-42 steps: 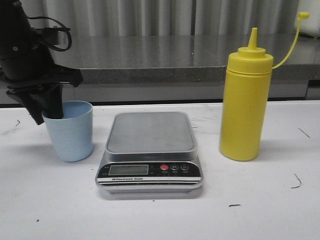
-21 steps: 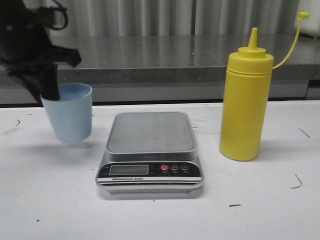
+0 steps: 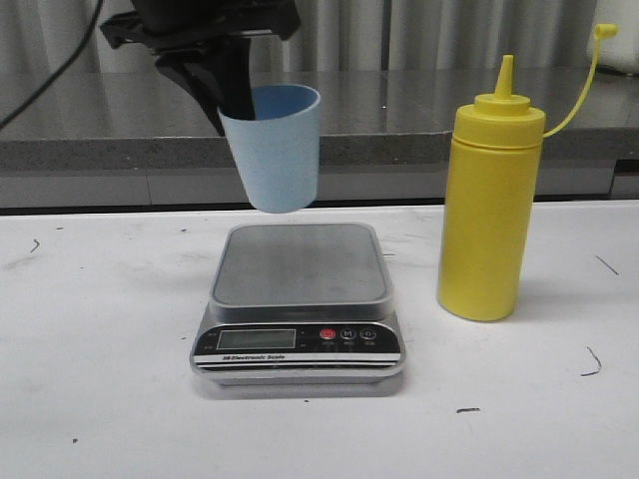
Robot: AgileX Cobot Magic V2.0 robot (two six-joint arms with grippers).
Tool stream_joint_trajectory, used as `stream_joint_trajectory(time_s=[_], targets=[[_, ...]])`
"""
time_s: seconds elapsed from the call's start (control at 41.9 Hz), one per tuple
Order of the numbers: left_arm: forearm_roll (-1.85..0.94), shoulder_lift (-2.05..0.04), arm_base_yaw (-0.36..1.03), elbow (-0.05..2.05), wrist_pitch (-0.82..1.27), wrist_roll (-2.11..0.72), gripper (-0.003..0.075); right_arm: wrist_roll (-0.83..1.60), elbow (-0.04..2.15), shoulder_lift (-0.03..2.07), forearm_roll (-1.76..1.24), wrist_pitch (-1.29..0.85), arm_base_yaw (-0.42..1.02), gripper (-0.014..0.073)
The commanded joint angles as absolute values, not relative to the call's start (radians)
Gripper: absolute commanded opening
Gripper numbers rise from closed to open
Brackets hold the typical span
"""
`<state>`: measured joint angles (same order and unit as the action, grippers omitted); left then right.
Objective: Pour seasoning into cup on scale with both arms
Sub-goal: 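Lift the blue cup with the left gripper and carry it over the scale, then set the blue cup on the scale, release, and raise the left gripper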
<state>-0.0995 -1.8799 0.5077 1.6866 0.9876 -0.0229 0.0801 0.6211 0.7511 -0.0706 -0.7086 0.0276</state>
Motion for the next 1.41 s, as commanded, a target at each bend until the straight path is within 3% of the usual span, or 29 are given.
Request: stream_joint_trajectory(time_s=[0.0,0.43,0.621,0.717,1.003,1.385], targets=[[-0.106,-1.88,0.526,1.759,0.982,-0.016,-0.002,0.09,0.646,0.752,-0.072,-0.656,0.027,0.0645],[-0.108,-1.971,0.528,1.795,0.985,-0.016,0.0004,0.09,0.646,0.752,-0.072,-0.656,0.027,0.0645],[-0.115,-1.971,0.528,1.795,0.985,-0.016,0.0298,0.09,0.646,0.752,-0.072,-0.656,0.027,0.0645],[-0.115,-1.962,0.528,1.795,0.989,-0.016,0.0392,0.09,0.646,0.752,-0.072,-0.656,0.027,0.0645],[-0.112,-1.779,0.528,1.742,0.98,-0.016,0.0398,0.09,0.646,0.752,-0.072,-0.656,0.027,0.0645],[-0.05,-1.334,0.503,1.35,0.808,-0.014,0.0397,0.09,0.646,0.752,-0.072,-0.656,0.027,0.0645]])
